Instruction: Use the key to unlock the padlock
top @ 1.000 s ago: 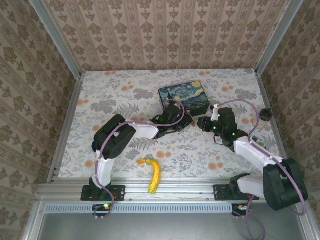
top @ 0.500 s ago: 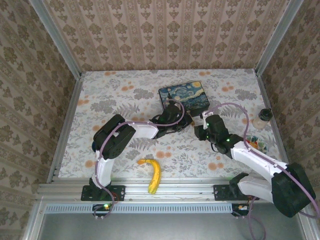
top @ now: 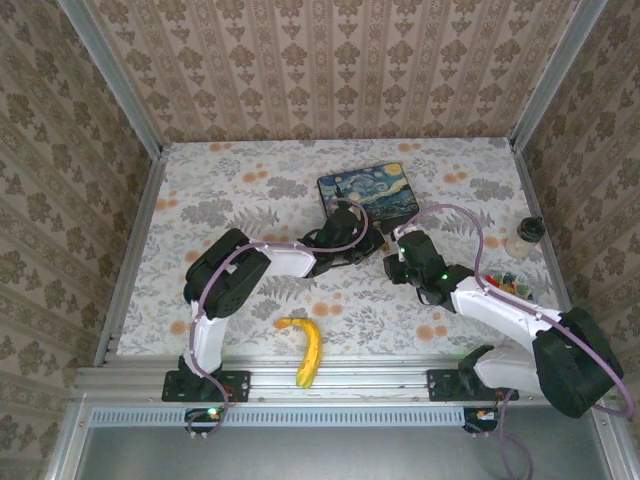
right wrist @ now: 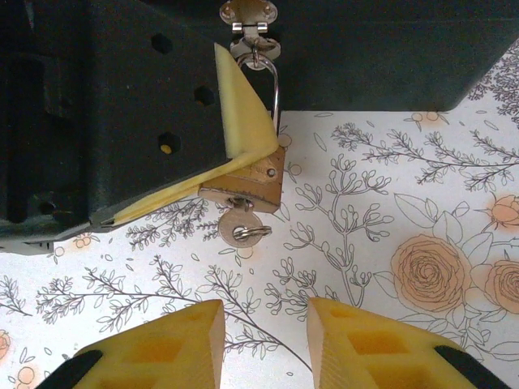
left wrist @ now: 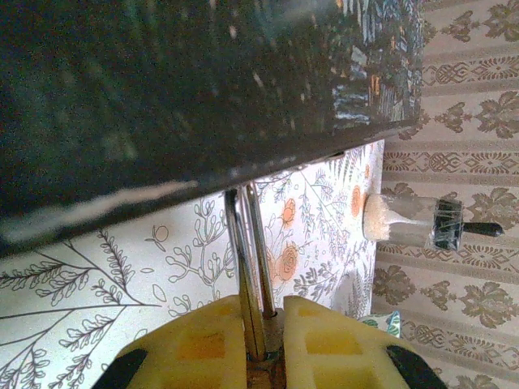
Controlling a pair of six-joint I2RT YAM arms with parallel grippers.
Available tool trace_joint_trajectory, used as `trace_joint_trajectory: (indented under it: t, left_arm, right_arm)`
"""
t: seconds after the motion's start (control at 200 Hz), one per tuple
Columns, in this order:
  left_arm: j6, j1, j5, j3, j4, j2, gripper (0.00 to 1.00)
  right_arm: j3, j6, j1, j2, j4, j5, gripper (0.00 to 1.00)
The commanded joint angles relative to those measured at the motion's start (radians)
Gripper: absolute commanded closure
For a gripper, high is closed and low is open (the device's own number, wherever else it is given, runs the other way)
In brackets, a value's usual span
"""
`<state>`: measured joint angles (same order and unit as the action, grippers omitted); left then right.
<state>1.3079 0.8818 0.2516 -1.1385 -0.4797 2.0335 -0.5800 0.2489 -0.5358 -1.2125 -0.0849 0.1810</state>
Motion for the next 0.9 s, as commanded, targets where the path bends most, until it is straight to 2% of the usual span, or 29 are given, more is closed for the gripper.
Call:
trace_joint_trajectory:
  t: [0.0,0.895]
  left_arm:
    - [0.098,-0.017,0.071,0.059,0.138,0.029,1.00]
    - [0.106,-0.026,0.086,0.052,0.135,0.029,1.00]
  right_arm:
    - [-0.040,-0.020,-0.013,-0.019,-0.023,0.043,0.66]
    - [-0.030,-0.022,-0.032,-0.035,-0.002,0.069,0.66]
